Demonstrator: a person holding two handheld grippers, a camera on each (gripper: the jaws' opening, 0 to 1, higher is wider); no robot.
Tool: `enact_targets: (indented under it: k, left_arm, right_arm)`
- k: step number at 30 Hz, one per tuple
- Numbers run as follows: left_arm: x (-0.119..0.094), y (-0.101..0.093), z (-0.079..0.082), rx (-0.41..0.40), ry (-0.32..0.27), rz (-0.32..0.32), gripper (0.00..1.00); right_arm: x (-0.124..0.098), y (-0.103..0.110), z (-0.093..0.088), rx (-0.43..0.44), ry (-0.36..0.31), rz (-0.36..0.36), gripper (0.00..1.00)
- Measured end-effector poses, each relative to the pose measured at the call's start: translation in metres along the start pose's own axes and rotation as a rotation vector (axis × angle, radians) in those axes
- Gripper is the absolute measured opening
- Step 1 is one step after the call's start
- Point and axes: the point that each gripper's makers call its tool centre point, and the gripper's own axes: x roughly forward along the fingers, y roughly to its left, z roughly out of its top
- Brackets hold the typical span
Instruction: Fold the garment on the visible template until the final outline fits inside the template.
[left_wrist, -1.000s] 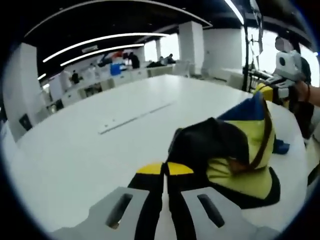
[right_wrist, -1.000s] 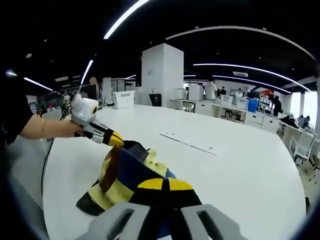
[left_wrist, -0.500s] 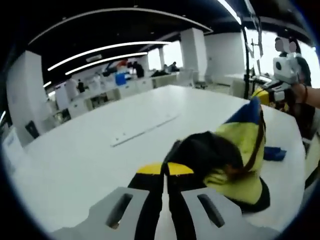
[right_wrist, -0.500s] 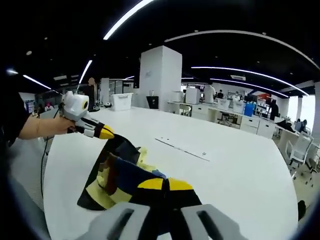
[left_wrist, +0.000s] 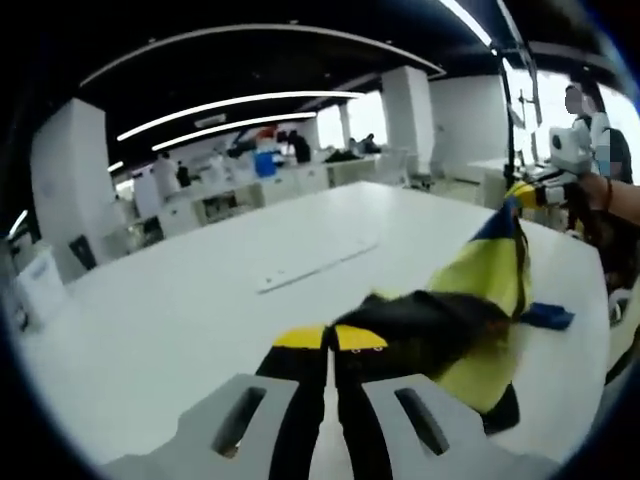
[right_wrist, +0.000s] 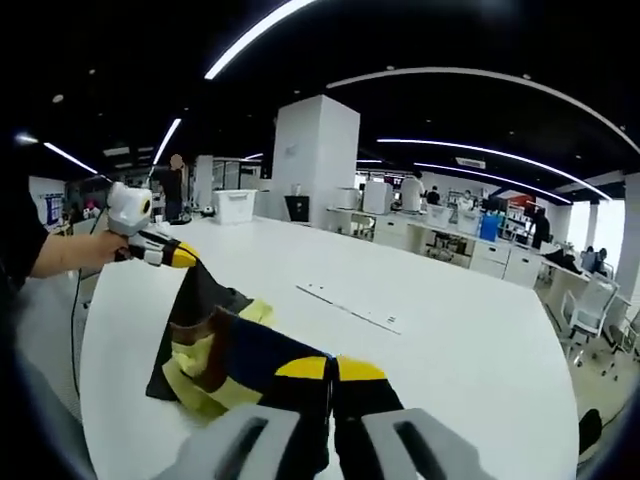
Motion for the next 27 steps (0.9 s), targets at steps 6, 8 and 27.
enact_targets:
  k: [6,8,27]
  left_arm:
    - [-0.014,0.012,-0.001,-0.004,0.006,0.037,0.00]
    - [-0.019,0.016,-0.001,-0.001,0.007,0.051,0.00]
    - [-0.024,0.060,0.027,-0.034,-0.059,0.161,0.00]
  right_arm:
    - [-0.006,-0.007,-0.001,0.004,0.007,-0.016,0.00]
    - [-0.008,-0.009,-0.003,0.006,0.013,-0.019,0.00]
    - [0.006,-0.036,0.003,0.030,0.031,-0.052,0.00]
